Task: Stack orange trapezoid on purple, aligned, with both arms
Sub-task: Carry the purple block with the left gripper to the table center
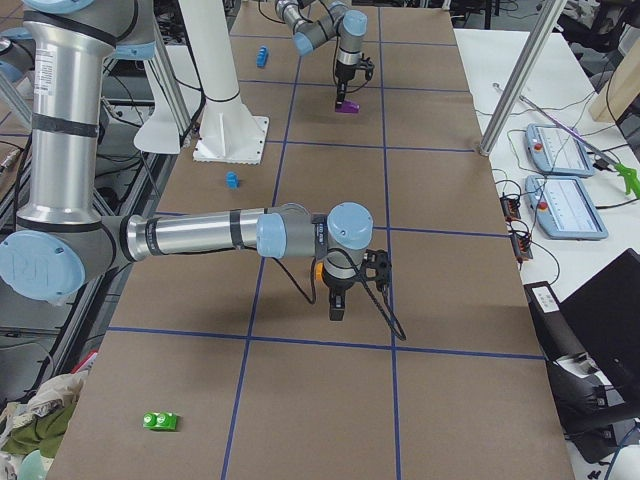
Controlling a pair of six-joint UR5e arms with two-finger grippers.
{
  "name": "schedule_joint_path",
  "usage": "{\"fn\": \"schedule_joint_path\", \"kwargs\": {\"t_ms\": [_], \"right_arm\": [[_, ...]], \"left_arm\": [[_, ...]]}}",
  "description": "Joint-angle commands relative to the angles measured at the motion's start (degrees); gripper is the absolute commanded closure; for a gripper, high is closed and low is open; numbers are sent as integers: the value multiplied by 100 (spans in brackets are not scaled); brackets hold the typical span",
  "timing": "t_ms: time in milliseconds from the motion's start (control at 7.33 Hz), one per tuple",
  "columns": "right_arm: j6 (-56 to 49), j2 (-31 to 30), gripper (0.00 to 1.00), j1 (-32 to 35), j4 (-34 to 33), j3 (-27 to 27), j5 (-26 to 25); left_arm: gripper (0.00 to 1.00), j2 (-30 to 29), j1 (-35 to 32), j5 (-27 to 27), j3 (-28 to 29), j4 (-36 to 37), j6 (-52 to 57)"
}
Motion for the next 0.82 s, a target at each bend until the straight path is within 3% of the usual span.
{"fn": "schedule_joint_path", "kwargs": {"t_ms": [0,682], "right_arm": [[-3,-1,0,0,0,-4,6],[-3,-19,0,-9,0,-39,67]], "left_arm": [[100,-511,228,255,614,-51,-11],[100,-988,361,257,1442,-210,-54]]}}
